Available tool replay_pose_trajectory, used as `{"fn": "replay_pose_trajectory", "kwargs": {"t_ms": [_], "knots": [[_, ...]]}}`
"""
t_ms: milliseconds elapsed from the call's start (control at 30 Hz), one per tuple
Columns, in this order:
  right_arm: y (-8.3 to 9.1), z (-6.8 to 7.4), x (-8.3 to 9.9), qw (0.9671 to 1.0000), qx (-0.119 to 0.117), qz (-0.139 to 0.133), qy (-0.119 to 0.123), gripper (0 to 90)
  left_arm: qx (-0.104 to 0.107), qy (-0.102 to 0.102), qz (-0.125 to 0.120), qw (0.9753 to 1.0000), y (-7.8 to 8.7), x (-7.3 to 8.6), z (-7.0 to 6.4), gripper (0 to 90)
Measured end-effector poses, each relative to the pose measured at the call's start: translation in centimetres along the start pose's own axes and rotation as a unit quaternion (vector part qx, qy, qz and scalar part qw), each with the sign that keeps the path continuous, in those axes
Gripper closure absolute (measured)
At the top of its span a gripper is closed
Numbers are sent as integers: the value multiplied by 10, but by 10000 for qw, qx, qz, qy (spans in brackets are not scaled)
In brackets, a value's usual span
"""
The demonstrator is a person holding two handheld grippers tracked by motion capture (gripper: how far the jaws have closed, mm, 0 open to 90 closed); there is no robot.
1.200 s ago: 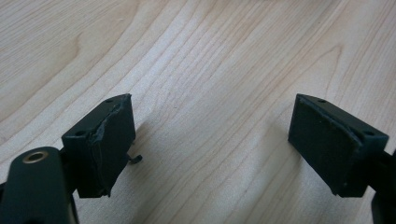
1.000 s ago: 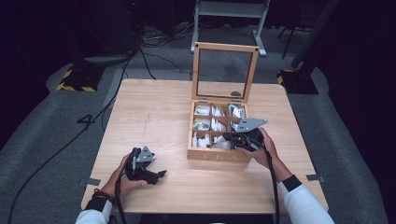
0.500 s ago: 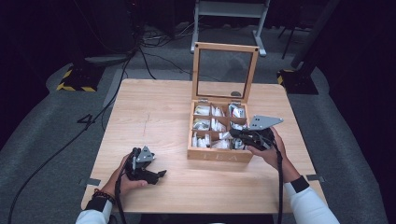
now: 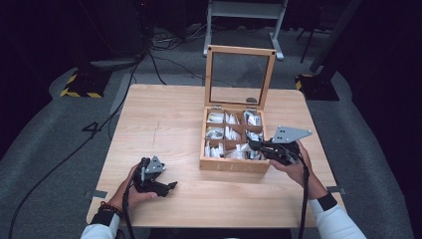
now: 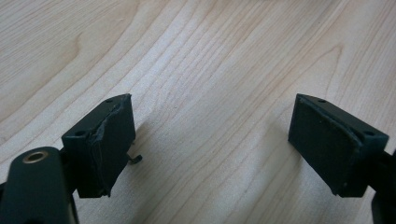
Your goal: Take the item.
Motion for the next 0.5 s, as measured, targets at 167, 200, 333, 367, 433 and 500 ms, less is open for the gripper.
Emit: {"fn": "replay_pose_trajectory", "kwargs": {"t_ms": [167, 200, 333, 367, 433, 500], "knots": [[8, 4, 1, 10000, -67, -30, 25, 886, -1, -1, 1, 10000, 0, 0, 0, 151], [9, 5, 1, 10000, -72, -46, 30, 887, 1, -3, 0, 10000, 0, 0, 0, 152], [14, 9, 2, 9999, -117, -66, 42, 886, 4, -4, -1, 10000, 0, 0, 0, 151], [14, 10, 2, 9999, -135, -68, 49, 886, 2, -2, -2, 10000, 0, 0, 0, 151], [16, 13, 2, 9998, -160, -71, 53, 886, 0, -1, 1, 10000, 0, 0, 0, 151], [16, 15, 3, 9998, -196, -51, 64, 886, 2, -2, -1, 10000, 0, 0, 0, 151]]}}
Point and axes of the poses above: each handheld gripper's, and its own axes: y roughly backward along the jaws, x roughly out of its underside, z roughly to its left, the point moved 10 cm from there along -y, roughly forward along the jaws, and after that the axes turned 4 degrees about -z, right-handed, at the moved point
